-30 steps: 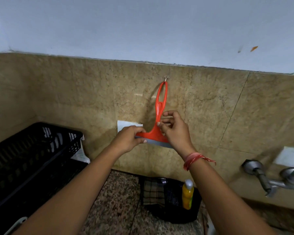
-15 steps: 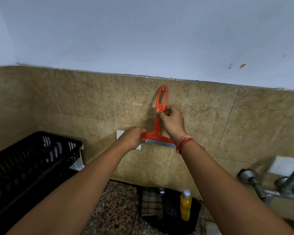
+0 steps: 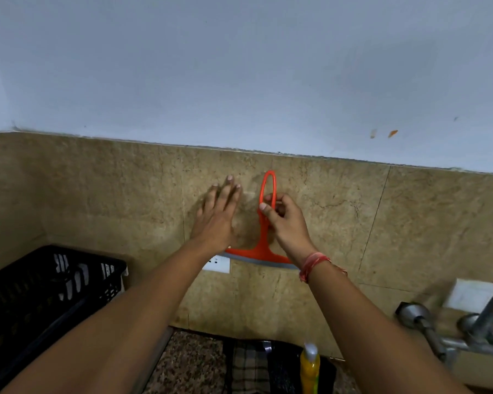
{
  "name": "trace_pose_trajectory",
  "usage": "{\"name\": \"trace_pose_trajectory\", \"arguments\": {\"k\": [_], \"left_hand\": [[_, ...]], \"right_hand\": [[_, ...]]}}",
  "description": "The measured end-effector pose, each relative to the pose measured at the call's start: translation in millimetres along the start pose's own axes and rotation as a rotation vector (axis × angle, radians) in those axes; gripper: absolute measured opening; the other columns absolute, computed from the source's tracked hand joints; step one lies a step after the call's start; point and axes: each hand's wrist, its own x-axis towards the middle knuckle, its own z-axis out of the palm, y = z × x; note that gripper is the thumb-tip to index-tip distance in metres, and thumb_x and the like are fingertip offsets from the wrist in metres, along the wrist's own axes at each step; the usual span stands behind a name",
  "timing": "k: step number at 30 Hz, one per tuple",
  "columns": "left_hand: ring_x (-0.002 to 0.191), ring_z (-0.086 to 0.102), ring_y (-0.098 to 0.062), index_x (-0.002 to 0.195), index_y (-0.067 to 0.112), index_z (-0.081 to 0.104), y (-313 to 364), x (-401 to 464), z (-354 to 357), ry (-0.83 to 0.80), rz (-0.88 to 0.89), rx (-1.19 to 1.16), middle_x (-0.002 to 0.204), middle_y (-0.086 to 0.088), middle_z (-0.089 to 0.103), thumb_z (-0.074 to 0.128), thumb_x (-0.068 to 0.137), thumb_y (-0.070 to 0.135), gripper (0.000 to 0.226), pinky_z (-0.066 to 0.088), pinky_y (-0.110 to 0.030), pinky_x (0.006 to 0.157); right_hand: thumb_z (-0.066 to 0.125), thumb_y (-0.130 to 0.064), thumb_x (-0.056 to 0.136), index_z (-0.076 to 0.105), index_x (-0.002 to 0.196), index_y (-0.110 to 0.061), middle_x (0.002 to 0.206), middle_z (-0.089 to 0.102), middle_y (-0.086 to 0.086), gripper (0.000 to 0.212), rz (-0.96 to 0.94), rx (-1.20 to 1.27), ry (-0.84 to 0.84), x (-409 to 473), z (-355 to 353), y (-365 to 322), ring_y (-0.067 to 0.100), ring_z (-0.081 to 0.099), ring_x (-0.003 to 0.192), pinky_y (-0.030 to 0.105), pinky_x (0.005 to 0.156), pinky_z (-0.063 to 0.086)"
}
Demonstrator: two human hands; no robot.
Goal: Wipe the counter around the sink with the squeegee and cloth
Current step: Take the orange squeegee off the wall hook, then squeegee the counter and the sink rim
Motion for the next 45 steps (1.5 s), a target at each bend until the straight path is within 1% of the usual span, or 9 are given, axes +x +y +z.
{"name": "trace_pose_trajectory", "arguments": {"k": [6, 10, 16, 20, 23, 26, 30, 33, 45], "left_hand": [[0.149, 0.020, -0.019, 0.151, 0.030, 0.031, -4.3, -13.3, 0.8, 0.028, 0.004, -0.269, 0.163, 0.006, 0.018, 0.050, 0.093, 0.016, 0.063, 0.025, -0.048, 0.118], [0.107, 0.065, -0.013, 0.111, 0.035, 0.064, 8.9, -81.7, -3.3, -0.026, -0.164, -0.768, 0.109, 0.008, 0.071, 0.047, 0.090, 0.059, 0.036, 0.052, -0.041, 0.092], [0.113, 0.049, -0.016, 0.092, 0.031, 0.059, 14.1, -198.8, 7.2, -0.330, -0.141, -0.282, 0.097, 0.006, 0.064, 0.055, 0.078, 0.062, 0.034, 0.035, -0.044, 0.097], [0.116, 0.049, -0.025, 0.106, 0.028, 0.058, 13.8, -268.0, 9.0, -0.482, -0.105, -0.052, 0.104, -0.005, 0.061, 0.047, 0.096, 0.040, 0.019, 0.036, -0.048, 0.094], [0.116, 0.047, -0.026, 0.108, 0.021, 0.056, 9.4, -304.6, 15.5, -0.621, 0.035, 0.080, 0.104, -0.006, 0.060, 0.049, 0.094, 0.024, 0.016, 0.038, -0.052, 0.096], [0.142, 0.028, -0.029, 0.136, 0.025, 0.048, 5.4, -335.5, 31.9, -0.575, 0.032, 0.051, 0.141, -0.004, 0.044, 0.056, 0.092, 0.025, 0.045, 0.014, -0.060, 0.116], [0.149, -0.022, -0.026, 0.157, 0.027, -0.005, 10.4, -383.1, 47.2, -0.315, -0.378, -0.064, 0.163, 0.004, -0.018, 0.066, 0.087, 0.041, 0.101, -0.010, -0.055, 0.119], [0.150, -0.016, -0.026, 0.157, 0.022, -0.008, -5.7, -435.3, 79.6, -0.345, -0.633, -0.161, 0.164, 0.002, -0.015, 0.055, 0.090, 0.056, 0.098, -0.011, -0.045, 0.117], [0.151, 0.011, -0.031, 0.154, 0.021, 0.029, -106.0, -490.3, 172.4, -0.510, -0.523, 0.137, 0.163, -0.002, 0.021, 0.023, 0.078, 0.089, 0.102, 0.005, -0.060, 0.119]], "right_hand": [[0.069, -0.033, 0.085, 0.062, 0.086, -0.030, 0.088, 0.070, 0.006, 0.008, 0.102, 0.028, 0.003, -37.3, 10.7, 11.3, 0.026, 0.069, 0.086, 0.053, 0.077, 0.057], [0.069, -0.020, 0.089, 0.058, 0.084, -0.016, 0.080, 0.065, 0.007, 0.012, 0.221, 0.119, 0.067, -78.0, 18.3, 15.8, 0.019, 0.067, 0.073, 0.046, 0.063, 0.061], [0.070, -0.009, 0.087, 0.051, 0.106, -0.005, 0.102, 0.065, 0.018, 0.027, 0.433, 0.427, 0.104, -156.8, 21.8, 22.2, 0.028, 0.070, 0.087, 0.035, 0.061, 0.059], [0.086, -0.046, 0.065, 0.023, 0.146, -0.010, 0.149, 0.037, 0.020, 0.109, 0.123, -0.374, 0.039, -221.2, -0.7, 45.3, 0.032, 0.040, 0.137, 0.044, 0.114, 0.034], [0.064, -0.065, 0.079, 0.045, 0.136, -0.016, 0.138, 0.052, 0.016, 0.078, -0.206, -1.036, -0.521, -266.4, -9.4, 54.8, 0.032, 0.046, 0.131, 0.042, 0.107, 0.035], [0.048, -0.052, 0.095, 0.044, 0.123, -0.015, 0.112, 0.066, 0.012, 0.046, -0.156, -1.081, -0.884, -305.2, 3.2, 75.4, 0.035, 0.065, 0.101, 0.043, 0.077, 0.053], [0.035, -0.043, 0.103, 0.021, 0.152, -0.030, 0.101, 0.064, 0.010, 0.052, -0.065, -0.965, -0.823, -336.9, 21.0, 114.8, 0.031, 0.064, 0.082, 0.036, 0.065, 0.048], [0.037, -0.031, 0.104, 0.019, 0.152, -0.038, 0.098, 0.054, 0.007, 0.052, -0.002, -1.020, -0.792, -338.3, 37.4, 147.6, 0.026, 0.059, 0.078, 0.035, 0.066, 0.048], [0.042, -0.028, 0.098, 0.053, 0.134, -0.028, 0.102, 0.064, 0.016, 0.038, 0.013, -1.071, -0.822, -262.3, 163.6, 255.1, 0.038, 0.066, 0.088, 0.040, 0.075, 0.052]]}}
